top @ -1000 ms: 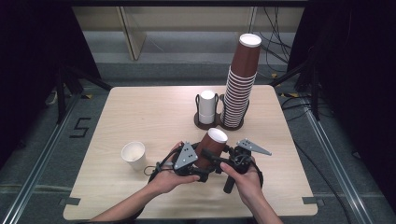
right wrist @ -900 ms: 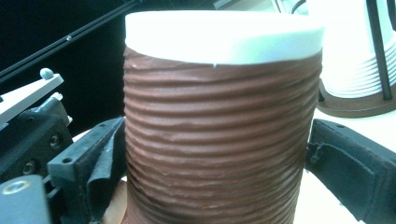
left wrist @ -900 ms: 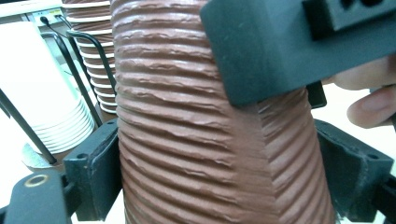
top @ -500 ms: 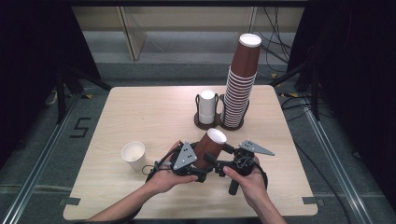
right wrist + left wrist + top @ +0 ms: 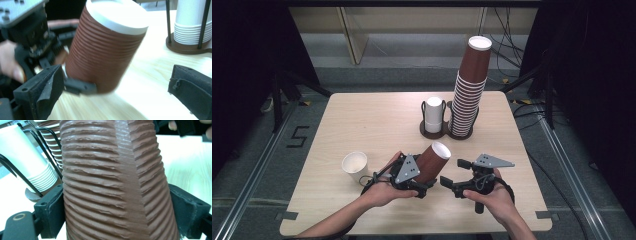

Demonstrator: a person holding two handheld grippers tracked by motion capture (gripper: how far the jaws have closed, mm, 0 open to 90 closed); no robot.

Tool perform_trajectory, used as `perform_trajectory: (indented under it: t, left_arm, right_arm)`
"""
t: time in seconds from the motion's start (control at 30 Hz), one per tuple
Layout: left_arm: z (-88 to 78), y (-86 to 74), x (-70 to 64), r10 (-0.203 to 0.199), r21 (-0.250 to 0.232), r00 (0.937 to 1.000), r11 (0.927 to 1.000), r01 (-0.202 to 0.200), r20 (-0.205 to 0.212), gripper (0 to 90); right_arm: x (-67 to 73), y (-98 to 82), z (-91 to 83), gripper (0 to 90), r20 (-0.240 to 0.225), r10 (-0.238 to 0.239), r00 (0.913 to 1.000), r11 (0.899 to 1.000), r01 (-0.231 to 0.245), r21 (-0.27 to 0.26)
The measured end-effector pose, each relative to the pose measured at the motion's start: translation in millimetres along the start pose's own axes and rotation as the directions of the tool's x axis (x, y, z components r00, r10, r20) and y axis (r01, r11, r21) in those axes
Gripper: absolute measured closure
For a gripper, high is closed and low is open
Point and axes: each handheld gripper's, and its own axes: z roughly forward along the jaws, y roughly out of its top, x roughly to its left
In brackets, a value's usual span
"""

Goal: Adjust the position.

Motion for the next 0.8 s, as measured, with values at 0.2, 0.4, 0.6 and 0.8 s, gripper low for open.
perform_trajectory:
  t: [0.2, 0.4, 0.6, 0.8]
  left_arm:
    - [-4.8, -2.3, -0.3, 0.043, 0.047, 0.9990, 0.9979, -0.044, 0.012, 12.5]
    - [-10.2, -0.3, -0.5, 0.080, 0.071, 0.9965, 0.9942, -0.081, 0.025, 12.5]
    - [-13.1, -1.1, -0.5, 0.125, 0.113, 0.9907, 0.9850, -0.131, 0.052, 12.5]
    - [-15.4, -3.2, -2.4, 0.181, 0.182, 0.9769, 0.9627, -0.200, 0.113, 12.5]
  right_arm:
    - [-7.4, -2.6, -11.2, 0.4, 0.009, -0.144, 0.9896, 0.977, 0.140, 0.159]
    - [-16.9, -3.9, -12.2, 0.6, -0.019, -0.285, 0.9583, 0.922, 0.279, 0.266]
    - [-19.2, -2.9, -8.7, 2.3, -0.091, -0.373, 0.9233, 0.852, 0.380, 0.360]
    - [-18.8, -3.7, -2.6, 2.6, -0.146, -0.418, 0.8965, 0.797, 0.439, 0.415]
